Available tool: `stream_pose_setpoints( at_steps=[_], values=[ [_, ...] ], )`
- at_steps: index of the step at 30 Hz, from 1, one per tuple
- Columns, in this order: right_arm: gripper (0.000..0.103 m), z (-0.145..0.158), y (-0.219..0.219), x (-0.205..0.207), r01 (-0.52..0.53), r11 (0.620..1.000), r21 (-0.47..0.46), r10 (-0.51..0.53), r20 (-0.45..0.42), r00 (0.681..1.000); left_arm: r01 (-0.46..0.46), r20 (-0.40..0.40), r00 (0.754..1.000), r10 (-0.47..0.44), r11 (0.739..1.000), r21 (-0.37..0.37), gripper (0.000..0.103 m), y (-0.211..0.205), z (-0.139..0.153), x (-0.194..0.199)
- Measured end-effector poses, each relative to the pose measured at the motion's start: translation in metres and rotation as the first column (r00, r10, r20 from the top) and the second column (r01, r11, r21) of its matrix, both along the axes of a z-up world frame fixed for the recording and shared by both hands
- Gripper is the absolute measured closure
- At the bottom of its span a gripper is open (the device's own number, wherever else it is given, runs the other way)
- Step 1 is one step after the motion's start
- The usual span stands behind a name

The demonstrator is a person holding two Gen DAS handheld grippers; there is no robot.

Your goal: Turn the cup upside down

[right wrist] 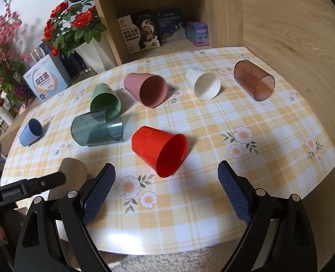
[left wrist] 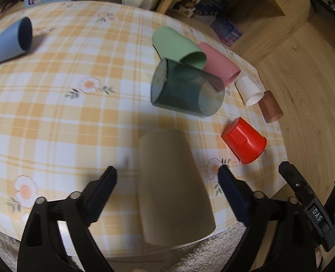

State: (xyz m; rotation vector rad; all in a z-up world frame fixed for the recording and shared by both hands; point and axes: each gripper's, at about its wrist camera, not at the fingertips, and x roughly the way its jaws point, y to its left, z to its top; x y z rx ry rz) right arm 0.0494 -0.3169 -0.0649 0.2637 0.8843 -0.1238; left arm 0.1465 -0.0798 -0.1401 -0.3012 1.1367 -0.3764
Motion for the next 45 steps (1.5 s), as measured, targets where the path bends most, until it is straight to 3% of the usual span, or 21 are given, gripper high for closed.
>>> stream_pose_setpoints(
  at_steps=[5, 8, 13, 16, 21, 31, 37, 45],
  values=[
    [0.014, 0.008, 0.011, 0.001, -0.035, 0.999, -0.017, 0.035, 0.008, 0.999, -0.058, 0.083, 0.995, 0.052, 0.996, 0.063, 0.007, 0.021, 0.020, -0.010],
    [0.014, 0.013, 0.020, 0.002, -0.056, 0.998, -0.036, 0.056, 0.011, 0.998, -0.106, 0.144, 0.986, 0.086, 0.984, 0.140, 0.006, 0.038, 0.033, -0.016],
    [0.014, 0.017, 0.034, 0.005, -0.084, 0.995, -0.053, 0.084, -0.009, 0.996, -0.195, 0.271, 0.954, 0.128, 0.951, 0.238, 0.006, 0.068, 0.050, -0.031],
    [0.014, 0.020, 0.044, 0.005, -0.111, 0.992, -0.057, 0.110, -0.014, 0.994, -0.238, 0.325, 0.934, 0.148, 0.936, 0.259, 0.006, 0.083, 0.056, -0.040],
    [0.014, 0.022, 0.060, 0.010, -0.166, 0.986, -0.023, 0.165, -0.030, 0.986, -0.311, 0.400, 0.897, 0.188, 0.912, 0.269, 0.006, 0.107, 0.059, -0.054],
    [0.014, 0.018, 0.097, 0.033, -0.240, 0.971, 0.006, 0.239, -0.124, 0.963, -0.343, 0.458, 0.865, 0.205, 0.908, 0.241, 0.006, 0.128, 0.062, -0.075],
    [0.014, 0.015, 0.118, 0.053, -0.294, 0.954, 0.050, 0.298, -0.150, 0.943, -0.423, 0.519, 0.805, 0.287, 0.892, 0.163, 0.006, 0.147, 0.071, -0.085],
    [0.014, 0.005, 0.128, 0.065, -0.326, 0.941, 0.094, 0.339, -0.220, 0.915, -0.433, 0.525, 0.802, 0.284, 0.883, 0.184, 0.006, 0.150, 0.067, -0.085]
  ],
)
